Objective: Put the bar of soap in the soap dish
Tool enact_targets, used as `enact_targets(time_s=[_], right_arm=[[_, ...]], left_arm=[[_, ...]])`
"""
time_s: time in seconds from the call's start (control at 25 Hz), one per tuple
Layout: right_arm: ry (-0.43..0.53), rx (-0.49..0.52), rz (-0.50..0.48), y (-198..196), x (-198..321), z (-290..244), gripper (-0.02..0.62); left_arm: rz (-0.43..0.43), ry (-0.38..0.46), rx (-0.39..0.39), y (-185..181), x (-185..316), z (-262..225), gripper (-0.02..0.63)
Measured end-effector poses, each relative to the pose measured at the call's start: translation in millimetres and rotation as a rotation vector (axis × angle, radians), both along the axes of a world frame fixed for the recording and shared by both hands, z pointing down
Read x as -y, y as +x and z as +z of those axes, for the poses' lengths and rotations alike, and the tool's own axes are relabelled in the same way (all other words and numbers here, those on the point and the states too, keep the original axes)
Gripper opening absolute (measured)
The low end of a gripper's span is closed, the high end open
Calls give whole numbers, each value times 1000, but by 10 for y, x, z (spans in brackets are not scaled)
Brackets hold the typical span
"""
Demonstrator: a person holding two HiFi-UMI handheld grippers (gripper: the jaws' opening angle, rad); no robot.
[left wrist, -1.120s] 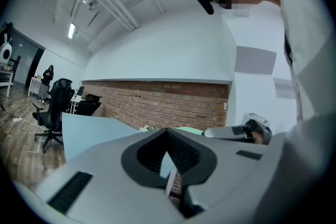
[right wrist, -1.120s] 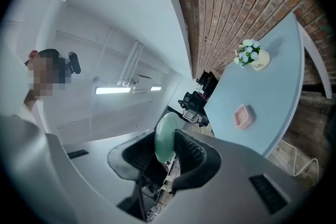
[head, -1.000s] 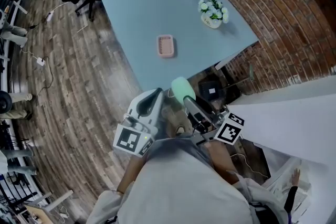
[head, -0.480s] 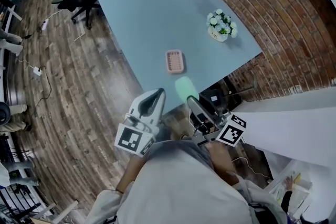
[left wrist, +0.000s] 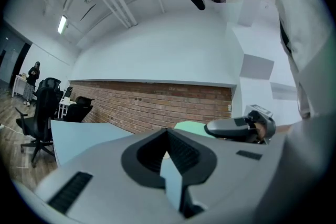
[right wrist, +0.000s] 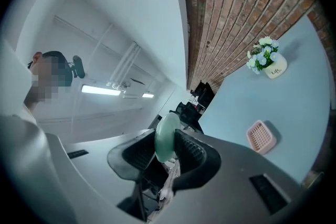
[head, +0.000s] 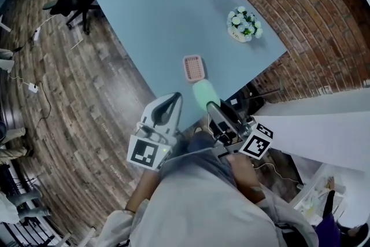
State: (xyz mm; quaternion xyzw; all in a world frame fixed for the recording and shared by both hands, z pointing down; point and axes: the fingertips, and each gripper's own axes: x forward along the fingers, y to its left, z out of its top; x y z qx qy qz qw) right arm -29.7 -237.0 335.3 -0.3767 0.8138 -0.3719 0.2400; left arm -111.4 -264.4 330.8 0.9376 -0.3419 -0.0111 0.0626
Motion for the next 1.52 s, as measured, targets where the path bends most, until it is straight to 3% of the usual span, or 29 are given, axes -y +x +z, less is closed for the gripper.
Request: enact_targets(time_s=[0.44, 1.52], right_arm=[[-43, -13, 14, 45, 270, 173, 121], [-173, -67, -70, 379, 1222, 1022, 121]], left_arm=[[58, -54, 1, 260, 247, 164, 3], [-49, -170, 56, 629, 1129, 920, 3]])
